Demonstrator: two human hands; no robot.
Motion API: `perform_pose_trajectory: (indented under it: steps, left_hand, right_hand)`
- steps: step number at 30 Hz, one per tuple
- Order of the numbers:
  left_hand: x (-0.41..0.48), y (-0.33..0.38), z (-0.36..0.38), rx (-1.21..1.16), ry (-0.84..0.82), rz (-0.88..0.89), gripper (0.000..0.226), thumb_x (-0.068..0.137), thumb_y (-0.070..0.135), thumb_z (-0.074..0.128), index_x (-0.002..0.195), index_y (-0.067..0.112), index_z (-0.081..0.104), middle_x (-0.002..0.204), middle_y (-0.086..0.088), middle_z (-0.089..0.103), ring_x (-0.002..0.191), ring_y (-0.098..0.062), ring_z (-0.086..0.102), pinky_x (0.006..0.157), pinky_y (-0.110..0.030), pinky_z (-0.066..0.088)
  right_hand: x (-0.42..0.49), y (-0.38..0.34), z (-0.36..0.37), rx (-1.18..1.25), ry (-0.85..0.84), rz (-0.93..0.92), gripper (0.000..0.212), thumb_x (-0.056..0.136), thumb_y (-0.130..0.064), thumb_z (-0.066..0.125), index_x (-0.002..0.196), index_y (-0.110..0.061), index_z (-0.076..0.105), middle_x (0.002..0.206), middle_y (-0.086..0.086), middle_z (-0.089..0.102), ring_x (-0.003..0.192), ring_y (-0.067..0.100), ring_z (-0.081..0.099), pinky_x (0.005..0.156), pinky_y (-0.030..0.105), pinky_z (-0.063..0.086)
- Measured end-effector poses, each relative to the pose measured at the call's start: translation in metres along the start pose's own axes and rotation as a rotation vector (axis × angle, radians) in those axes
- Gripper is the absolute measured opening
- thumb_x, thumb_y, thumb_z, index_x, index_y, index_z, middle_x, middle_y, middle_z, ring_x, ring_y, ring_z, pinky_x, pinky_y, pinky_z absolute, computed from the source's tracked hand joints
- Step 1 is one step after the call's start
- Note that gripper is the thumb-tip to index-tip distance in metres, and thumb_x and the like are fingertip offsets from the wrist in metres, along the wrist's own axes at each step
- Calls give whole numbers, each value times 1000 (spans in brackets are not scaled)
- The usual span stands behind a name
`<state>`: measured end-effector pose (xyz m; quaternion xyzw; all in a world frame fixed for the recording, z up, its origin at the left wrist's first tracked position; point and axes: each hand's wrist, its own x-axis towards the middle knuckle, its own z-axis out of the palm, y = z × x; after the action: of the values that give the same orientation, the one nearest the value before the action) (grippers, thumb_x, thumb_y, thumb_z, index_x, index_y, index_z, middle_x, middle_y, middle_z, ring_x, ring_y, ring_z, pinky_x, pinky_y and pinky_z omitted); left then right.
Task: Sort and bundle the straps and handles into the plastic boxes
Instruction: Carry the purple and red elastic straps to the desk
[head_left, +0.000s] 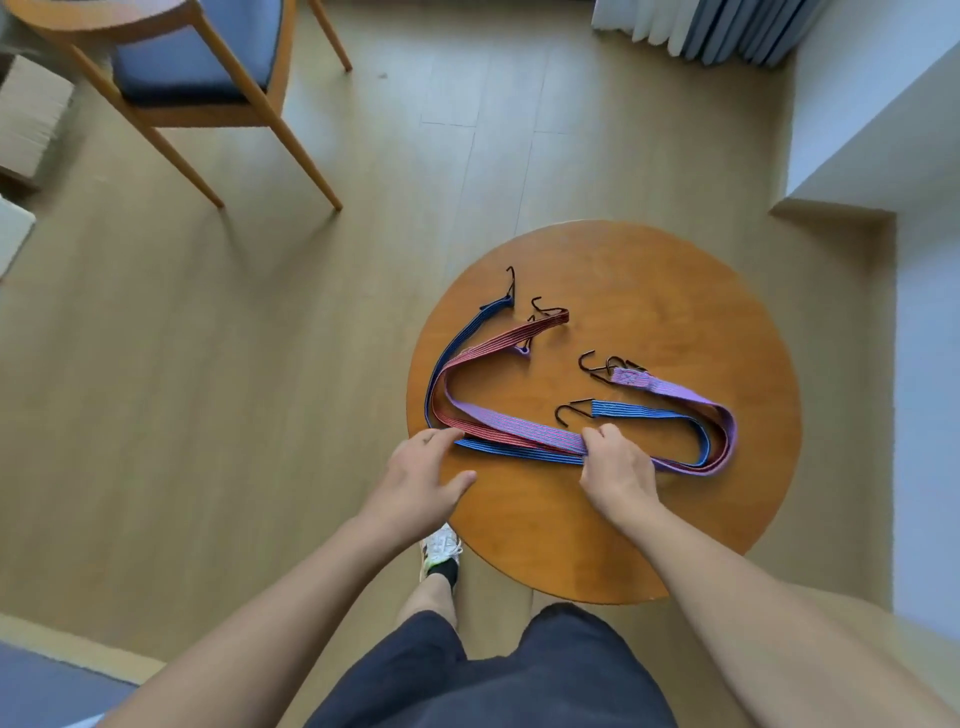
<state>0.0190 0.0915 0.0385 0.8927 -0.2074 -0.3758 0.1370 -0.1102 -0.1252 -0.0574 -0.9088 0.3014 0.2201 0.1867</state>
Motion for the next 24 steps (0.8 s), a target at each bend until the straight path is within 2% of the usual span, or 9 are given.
perform_pose_trajectory:
  steps: [2,5,9,12,14,17,20,22,24]
  left_hand:
    - [6,5,-7,-1,-11,44,58,98,36,69,151,19,49,150,-2,53,142,-22,45,116,-33,34]
    - [14,21,-22,7,-43,144,68,93,34,76,153,23,47,153,0,49,144,-22,41,118,-35,35]
    - [20,61,-50,-26,-85,348,95,75,35,91,156,32,39,160,6,41,148,-17,36,119,-35,35]
    - [15,105,-75,-97,-78,549,101,71,29,93,156,33,39,163,7,39,152,-13,33,123,-38,32]
    - [8,134,-90,-173,-91,655,96,74,25,92,156,33,42,161,7,45,148,-13,40,122,-40,35]
    - [-5,169,-109,-252,-64,749,79,81,23,89,150,34,52,144,9,62,135,-9,53,111,-34,42]
    - [-18,193,-123,-346,-53,779,62,83,19,87,140,27,62,128,8,71,123,-7,61,106,-32,44]
    - [-26,203,-129,-383,-94,790,58,81,18,88,133,23,64,121,5,73,119,-11,64,107,-35,46]
    - [-31,210,-133,-416,-148,799,50,80,16,89,124,24,66,116,2,75,113,-13,68,101,-31,51]
  right_hand:
    - [-16,-3,-19,116,97,-50,33,92,-15,61,125,-17,62,111,5,63,97,28,64,76,37,54]
    - [-41,-11,-58,350,228,-110,35,87,-7,64,121,-10,66,112,9,66,103,31,63,87,39,51]
    - [-68,-26,-123,520,419,-157,34,84,3,65,116,-7,69,102,6,64,94,24,62,84,36,49]
    - [-91,-36,-177,535,569,-198,33,83,4,67,114,-8,70,97,5,63,85,19,59,78,29,48]
    - [-104,-41,-211,560,656,-236,33,84,3,68,115,-8,71,99,5,65,84,17,60,77,23,48]
    - [-122,-47,-252,638,746,-256,32,87,-3,70,119,-11,71,103,2,68,88,13,62,80,22,50]
    - [-139,-51,-282,722,803,-281,32,90,-7,71,121,-13,71,104,-1,69,87,8,62,82,24,53]
    - [-148,-54,-296,771,820,-313,32,91,-8,70,122,-14,70,104,-4,68,86,4,62,84,23,54]
    - [-155,-57,-308,843,830,-341,30,91,-9,69,121,-14,71,100,-5,68,85,5,63,84,27,55]
